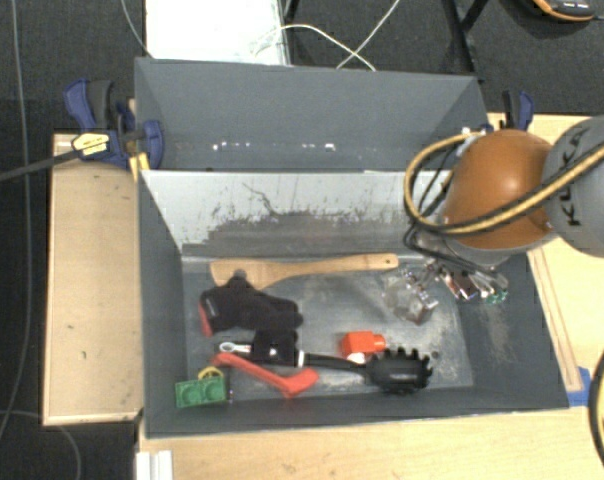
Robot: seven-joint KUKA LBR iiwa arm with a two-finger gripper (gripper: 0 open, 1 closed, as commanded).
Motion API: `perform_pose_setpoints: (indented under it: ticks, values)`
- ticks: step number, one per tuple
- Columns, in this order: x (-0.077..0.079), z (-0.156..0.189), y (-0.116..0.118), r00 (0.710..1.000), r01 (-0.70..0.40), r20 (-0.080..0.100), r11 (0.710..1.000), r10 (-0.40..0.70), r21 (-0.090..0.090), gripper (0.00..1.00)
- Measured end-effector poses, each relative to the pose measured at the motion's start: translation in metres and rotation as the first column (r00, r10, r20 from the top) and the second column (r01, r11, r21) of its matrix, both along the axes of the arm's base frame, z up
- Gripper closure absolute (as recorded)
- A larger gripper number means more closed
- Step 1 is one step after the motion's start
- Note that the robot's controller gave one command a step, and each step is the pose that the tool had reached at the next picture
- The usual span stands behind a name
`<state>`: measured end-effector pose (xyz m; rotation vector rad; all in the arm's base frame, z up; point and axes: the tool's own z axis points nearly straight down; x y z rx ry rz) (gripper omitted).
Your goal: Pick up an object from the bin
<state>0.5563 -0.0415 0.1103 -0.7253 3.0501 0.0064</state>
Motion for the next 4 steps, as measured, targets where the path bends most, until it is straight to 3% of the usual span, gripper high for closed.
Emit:
perform_pose_setpoints:
  ticks: [1,2,3,4]
  values:
    - [-0.048,-0.01,-0.036,0.968,-0.251,0.014,0.968,0.251,-0.016,1.0]
    - [-0.021,-0.031,0.045,0.998,0.056,0.013,0.998,-0.056,0.002,0.0]
    - [-0.021,-0.03,0.042,0.998,0.058,0.013,0.998,-0.058,-0.001,0.0]
    - [-0.049,-0.037,0.09,0.94,0.341,0.016,0.94,-0.341,0.009,0.0]
